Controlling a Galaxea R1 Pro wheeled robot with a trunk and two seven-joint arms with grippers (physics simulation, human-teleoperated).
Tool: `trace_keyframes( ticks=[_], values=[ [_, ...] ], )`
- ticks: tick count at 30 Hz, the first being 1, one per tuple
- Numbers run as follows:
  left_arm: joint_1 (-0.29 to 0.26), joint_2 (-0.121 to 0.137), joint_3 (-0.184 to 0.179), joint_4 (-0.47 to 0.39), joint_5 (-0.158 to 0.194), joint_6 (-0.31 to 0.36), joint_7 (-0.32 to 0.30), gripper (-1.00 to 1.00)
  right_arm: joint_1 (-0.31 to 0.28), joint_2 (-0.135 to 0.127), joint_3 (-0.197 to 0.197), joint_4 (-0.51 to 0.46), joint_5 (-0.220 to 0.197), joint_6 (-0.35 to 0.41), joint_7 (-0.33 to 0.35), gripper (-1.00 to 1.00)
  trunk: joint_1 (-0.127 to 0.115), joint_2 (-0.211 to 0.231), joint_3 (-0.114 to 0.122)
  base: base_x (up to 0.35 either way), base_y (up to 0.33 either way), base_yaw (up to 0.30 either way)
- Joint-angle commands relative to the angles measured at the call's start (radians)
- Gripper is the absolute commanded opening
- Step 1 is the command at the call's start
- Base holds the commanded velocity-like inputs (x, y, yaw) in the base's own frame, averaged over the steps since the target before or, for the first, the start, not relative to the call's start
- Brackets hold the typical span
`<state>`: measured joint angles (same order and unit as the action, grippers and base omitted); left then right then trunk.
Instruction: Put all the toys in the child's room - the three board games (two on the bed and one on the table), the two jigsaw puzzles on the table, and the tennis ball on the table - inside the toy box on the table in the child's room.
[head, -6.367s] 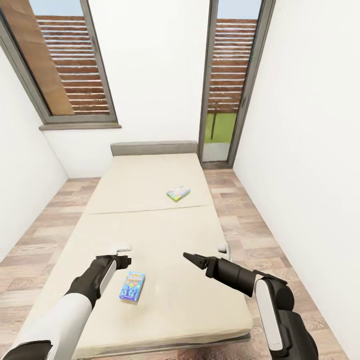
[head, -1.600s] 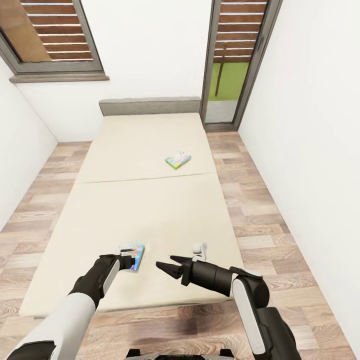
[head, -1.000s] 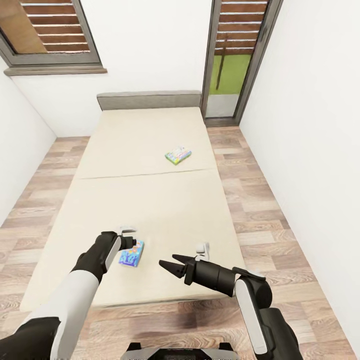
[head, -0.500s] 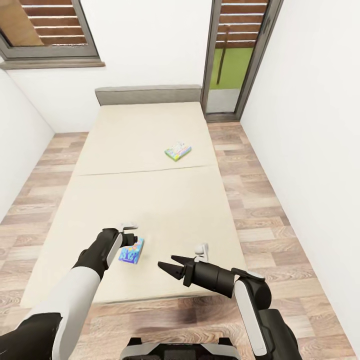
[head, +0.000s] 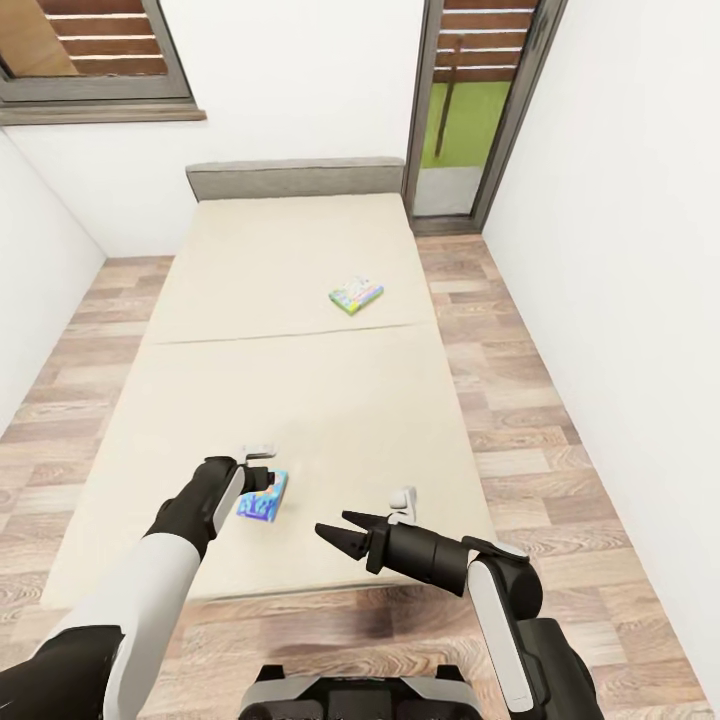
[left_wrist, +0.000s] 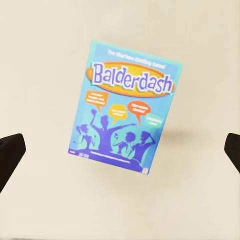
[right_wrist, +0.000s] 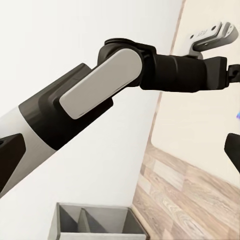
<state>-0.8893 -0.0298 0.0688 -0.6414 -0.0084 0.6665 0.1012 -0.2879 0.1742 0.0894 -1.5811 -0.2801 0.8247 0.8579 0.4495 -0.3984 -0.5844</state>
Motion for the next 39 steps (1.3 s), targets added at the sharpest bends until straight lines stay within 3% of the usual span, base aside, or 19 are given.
trace_keyframes(
  ticks=[1, 39],
  values=[
    [0.000, -0.001, 0.004, -0.001, -0.001, 0.005, 0.002, 1.00, 0.000, 0.000, -0.001, 0.000, -0.002, 0.005, 0.001, 1.00, 0.000, -0.002, -0.003, 0.000, 0.000, 0.000],
    [0.000, -0.003, 0.003, -0.004, 0.004, -0.025, -0.008, 1.00, 0.000, 0.000, 0.000, 0.001, 0.002, 0.005, 0.000, 1.00, 0.000, -0.002, -0.066, 0.000, 0.000, 0.000]
  ],
)
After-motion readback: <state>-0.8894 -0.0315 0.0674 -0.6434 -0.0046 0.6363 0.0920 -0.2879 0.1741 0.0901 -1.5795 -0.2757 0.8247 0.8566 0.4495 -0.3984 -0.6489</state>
